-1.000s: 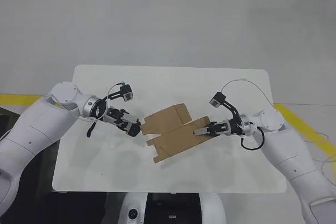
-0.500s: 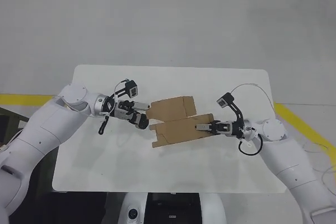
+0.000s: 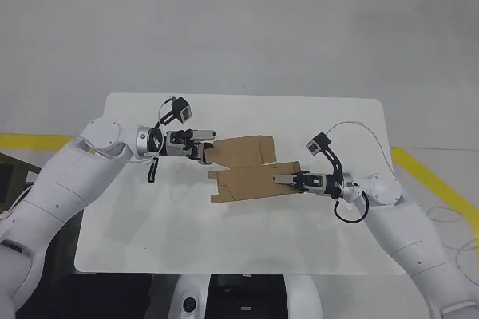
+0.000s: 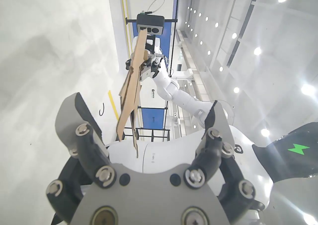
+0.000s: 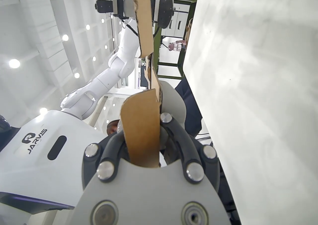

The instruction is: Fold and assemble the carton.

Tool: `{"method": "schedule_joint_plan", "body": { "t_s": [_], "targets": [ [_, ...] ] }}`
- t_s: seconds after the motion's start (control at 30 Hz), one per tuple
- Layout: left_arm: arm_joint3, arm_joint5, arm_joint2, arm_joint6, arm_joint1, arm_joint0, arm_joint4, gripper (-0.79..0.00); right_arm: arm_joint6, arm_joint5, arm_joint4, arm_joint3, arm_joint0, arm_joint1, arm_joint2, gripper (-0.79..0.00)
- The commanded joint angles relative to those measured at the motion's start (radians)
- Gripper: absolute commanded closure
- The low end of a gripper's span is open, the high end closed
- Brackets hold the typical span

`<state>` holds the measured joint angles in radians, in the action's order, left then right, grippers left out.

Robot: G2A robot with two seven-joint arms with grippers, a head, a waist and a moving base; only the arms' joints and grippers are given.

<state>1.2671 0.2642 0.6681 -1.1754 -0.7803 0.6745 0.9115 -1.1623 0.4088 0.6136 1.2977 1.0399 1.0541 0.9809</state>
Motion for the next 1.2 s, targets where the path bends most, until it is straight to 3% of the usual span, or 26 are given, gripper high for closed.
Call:
{"method": "schedule_joint_plan", "body": {
  "t_s": [0.0,0.53,1.17],
  "targets": [
    [0.007,0.001,0.016,0.0,0.002,0.01,-0.001,-0.785,0.007,-0.005,-0.002,0.0,0.003,0.0,0.003,0.0],
    [0.048,-0.009,0.137,0.003,0.006,0.082,0.011,-0.785,0.014,-0.034,-0.015,-0.019,0.006,0.014,-0.009,0.0],
    [0.093,-0.033,0.169,0.039,-0.031,0.08,-0.112,-0.785,0.017,-0.039,-0.006,-0.028,0.008,0.03,-0.01,0.0]
  ]
}}
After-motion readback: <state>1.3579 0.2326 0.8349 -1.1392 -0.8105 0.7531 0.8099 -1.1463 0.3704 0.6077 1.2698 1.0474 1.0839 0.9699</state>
